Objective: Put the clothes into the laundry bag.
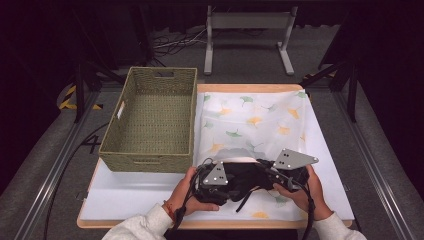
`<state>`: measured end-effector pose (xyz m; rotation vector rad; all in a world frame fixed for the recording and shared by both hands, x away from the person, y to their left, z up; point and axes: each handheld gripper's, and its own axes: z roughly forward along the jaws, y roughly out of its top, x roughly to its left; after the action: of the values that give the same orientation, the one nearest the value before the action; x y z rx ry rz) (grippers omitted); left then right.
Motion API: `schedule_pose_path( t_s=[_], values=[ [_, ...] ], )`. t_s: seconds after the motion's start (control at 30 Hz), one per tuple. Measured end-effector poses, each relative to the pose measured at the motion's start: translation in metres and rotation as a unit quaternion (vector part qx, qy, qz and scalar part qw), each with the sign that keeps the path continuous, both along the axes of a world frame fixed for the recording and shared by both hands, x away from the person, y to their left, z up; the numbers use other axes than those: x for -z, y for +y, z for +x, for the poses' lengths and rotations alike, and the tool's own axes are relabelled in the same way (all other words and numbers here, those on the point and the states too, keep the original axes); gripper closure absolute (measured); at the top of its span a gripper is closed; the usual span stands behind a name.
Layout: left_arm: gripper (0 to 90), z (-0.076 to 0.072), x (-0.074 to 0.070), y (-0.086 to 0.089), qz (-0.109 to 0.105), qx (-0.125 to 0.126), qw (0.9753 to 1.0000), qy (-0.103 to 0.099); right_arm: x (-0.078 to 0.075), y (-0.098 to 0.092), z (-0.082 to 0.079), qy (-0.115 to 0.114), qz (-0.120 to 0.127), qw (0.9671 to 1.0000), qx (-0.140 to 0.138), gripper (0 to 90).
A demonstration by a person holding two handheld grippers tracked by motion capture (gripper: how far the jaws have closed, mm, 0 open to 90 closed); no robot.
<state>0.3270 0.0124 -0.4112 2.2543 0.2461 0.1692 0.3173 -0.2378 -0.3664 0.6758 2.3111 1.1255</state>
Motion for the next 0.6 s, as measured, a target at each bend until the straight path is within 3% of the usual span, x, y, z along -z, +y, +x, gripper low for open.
schedule_pose_path(
  t_s=[0.17, 0.23, 0.43, 0.5, 0.6],
  values=[
    [45.0, 0.011, 0.002, -0.007, 0.019, -0.007, 0.9998, 0.003, 0.0, 0.0, 0.0, 0.001, -0.001, 1.0, -0.003, 85.3],
    [47.5, 0.023, 0.002, -0.008, 0.015, -0.012, 0.9997, 0.015, 0.0, 0.0, 0.0, 0.001, 0.0, 1.0, -0.005, 85.5],
    [50.8, 0.038, 0.008, -0.018, 0.015, -0.019, 0.9996, 0.013, -0.001, 0.002, -0.001, 0.001, -0.001, 1.0, -0.007, 85.6],
    [50.8, 0.039, 0.008, -0.02, 0.015, -0.023, 0.9996, 0.01, -0.001, 0.002, -0.002, 0.0, 0.0, 1.0, -0.007, 85.6],
    [52.0, 0.039, 0.009, -0.027, 0.034, -0.029, 0.999, -0.011, -0.003, 0.003, -0.004, -0.002, 0.001, 0.9999, -0.01, 85.9]
  ],
)
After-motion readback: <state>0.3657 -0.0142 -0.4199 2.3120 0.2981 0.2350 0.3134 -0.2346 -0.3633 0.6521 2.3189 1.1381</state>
